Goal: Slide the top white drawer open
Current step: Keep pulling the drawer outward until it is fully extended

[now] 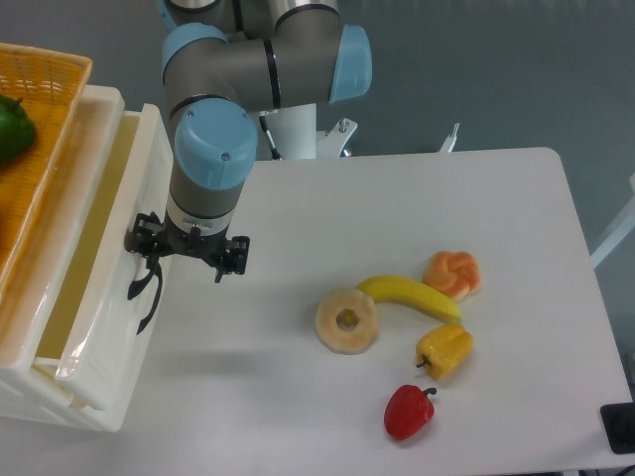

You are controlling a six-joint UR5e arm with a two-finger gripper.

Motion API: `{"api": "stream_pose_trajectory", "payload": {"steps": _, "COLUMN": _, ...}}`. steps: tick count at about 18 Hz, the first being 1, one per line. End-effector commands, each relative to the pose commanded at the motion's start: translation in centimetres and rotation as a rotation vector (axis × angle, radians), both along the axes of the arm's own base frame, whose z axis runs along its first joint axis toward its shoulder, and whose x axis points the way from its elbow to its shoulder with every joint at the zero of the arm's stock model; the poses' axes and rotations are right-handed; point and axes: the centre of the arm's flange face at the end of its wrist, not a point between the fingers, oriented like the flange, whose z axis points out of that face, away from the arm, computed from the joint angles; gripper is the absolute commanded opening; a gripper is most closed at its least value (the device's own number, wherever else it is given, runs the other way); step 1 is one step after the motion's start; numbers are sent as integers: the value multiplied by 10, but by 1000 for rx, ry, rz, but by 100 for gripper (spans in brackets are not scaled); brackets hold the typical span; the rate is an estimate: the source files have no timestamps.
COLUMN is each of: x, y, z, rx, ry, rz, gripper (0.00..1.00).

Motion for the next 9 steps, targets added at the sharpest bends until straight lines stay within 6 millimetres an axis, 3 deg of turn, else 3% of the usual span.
{"api": "stream_pose_trajectory", "payload": {"steps": 9, "x": -5, "y": -2, "z": 3, "rx": -1, "ry": 14, "rz": -6, "gripper": 100}}
